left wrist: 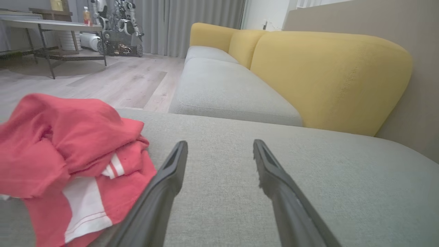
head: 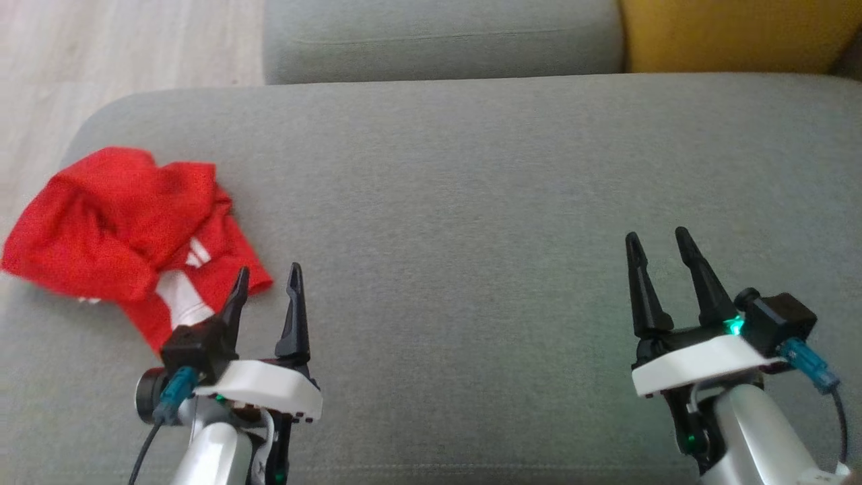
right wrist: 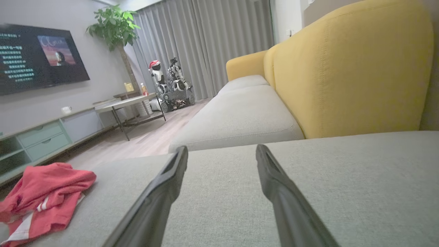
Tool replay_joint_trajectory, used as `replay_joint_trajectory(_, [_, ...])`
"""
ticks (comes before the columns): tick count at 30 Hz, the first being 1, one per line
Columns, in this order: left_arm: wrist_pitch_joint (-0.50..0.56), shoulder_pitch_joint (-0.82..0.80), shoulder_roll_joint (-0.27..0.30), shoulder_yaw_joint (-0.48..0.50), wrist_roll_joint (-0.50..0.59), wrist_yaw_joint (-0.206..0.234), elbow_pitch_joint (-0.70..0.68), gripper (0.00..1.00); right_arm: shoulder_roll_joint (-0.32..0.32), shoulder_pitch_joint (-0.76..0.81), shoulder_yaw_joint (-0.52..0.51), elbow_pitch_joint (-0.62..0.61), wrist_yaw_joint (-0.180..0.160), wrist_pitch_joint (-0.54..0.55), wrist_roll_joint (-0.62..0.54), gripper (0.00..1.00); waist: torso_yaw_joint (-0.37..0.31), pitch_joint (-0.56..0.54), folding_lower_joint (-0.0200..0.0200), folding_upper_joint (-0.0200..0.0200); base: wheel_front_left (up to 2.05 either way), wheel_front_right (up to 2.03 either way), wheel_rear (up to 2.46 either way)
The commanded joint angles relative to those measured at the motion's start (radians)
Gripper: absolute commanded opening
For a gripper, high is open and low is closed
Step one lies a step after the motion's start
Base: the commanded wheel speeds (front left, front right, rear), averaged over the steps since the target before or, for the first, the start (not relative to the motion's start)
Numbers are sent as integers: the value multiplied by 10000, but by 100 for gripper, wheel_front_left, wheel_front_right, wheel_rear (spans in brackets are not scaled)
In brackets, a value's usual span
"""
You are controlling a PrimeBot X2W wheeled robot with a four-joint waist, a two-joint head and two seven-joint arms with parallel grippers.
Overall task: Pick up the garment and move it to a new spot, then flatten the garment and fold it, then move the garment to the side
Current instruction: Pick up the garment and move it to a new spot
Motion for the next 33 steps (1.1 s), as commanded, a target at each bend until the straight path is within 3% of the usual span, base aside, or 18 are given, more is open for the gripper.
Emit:
replay_joint_trajectory(1, [-122, -515, 27, 364, -9, 52, -367, 100, -70, -406, 286, -353, -7, -109, -86, 100, 297, 13, 0, 0, 0, 0, 0])
replay_joint_trajectory(19, [-122, -51, 26, 800, 36, 227, -800, 100, -252, -142, 1065, -302, -7, -109, -144, 100, 3539, -122, 0, 0, 0, 0, 0])
replay_joint_trajectory(26, [-122, 157, 26, 874, 8, 221, -964, 100, -179, -94, 1230, -250, -7, -109, -80, 100, 4158, -115, 0, 0, 0, 0, 0])
replay_joint_trajectory(33, [-122, 199, 26, 977, -15, 221, -1021, 100, -112, -117, 1297, -207, -7, -109, -51, 100, 4184, -93, 0, 0, 0, 0, 0])
